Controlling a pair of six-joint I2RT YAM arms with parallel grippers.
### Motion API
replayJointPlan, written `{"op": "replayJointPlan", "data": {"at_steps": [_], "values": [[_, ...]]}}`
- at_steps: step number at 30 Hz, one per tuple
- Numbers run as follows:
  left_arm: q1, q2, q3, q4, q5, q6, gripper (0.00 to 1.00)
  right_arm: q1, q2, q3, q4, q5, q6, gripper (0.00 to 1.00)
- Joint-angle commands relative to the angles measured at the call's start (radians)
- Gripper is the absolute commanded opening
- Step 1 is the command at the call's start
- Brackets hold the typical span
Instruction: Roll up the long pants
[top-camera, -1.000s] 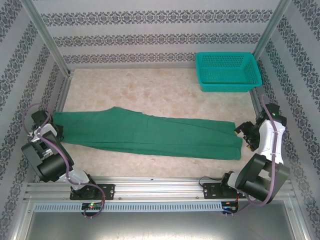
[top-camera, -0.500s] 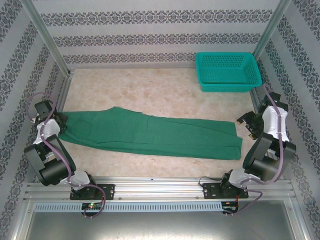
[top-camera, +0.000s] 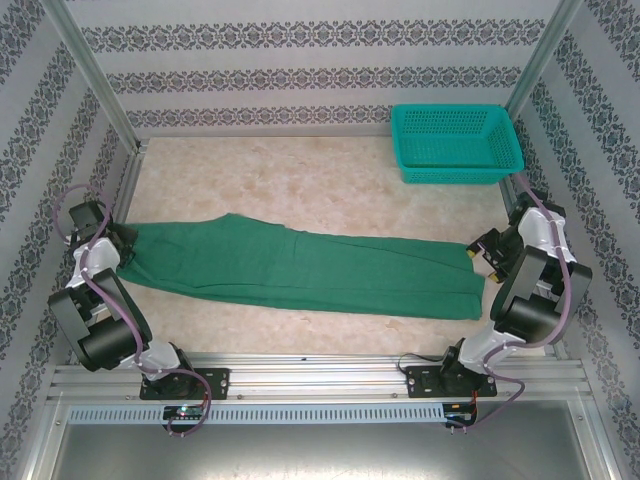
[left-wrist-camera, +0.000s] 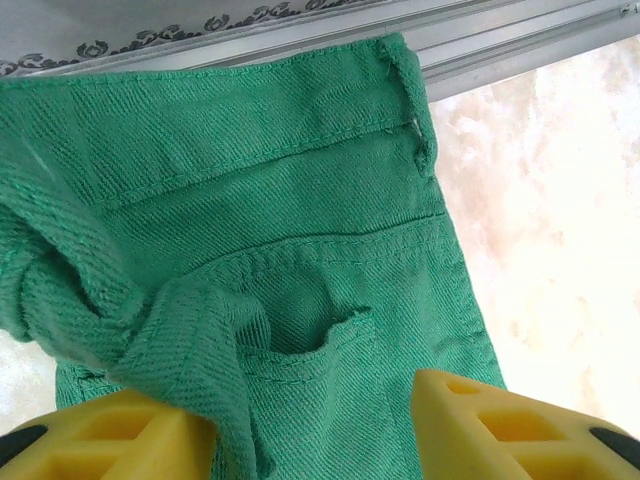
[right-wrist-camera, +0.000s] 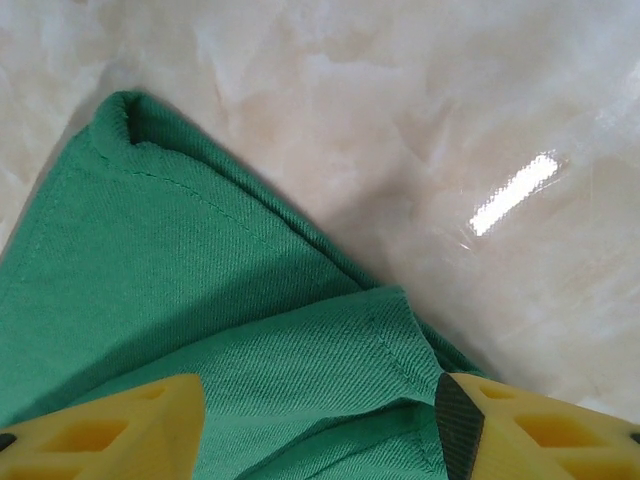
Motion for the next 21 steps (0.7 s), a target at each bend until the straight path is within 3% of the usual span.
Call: {"op": "replayJointPlan", "data": {"at_steps": [1,11,12,15,21], "values": [[-0.002,0.010,0.019,0.024,0.017,0.028,0.55,0.015,0.038,-0.002,-0.008,0.027,-0.011,0.64],[-0.003,0.036,0.016,0.039,0.036,0.035,0.56,0.039,0.126,0.021,0.009,0.044,-0.014,0.59],[-0.002,0.039,0.015,0.039,0.036,0.034,0.56,0.041,0.136,0.020,0.013,0.038,-0.013,0.49],[-0.002,0.047,0.020,0.040,0.043,0.036,0.53,0.044,0.145,0.017,0.028,0.030,-0.012,0.01],[-0.002,0.053,0.019,0.044,0.045,0.038,0.47,0.048,0.065,0.043,0.037,0.019,0.019,0.00]]}}
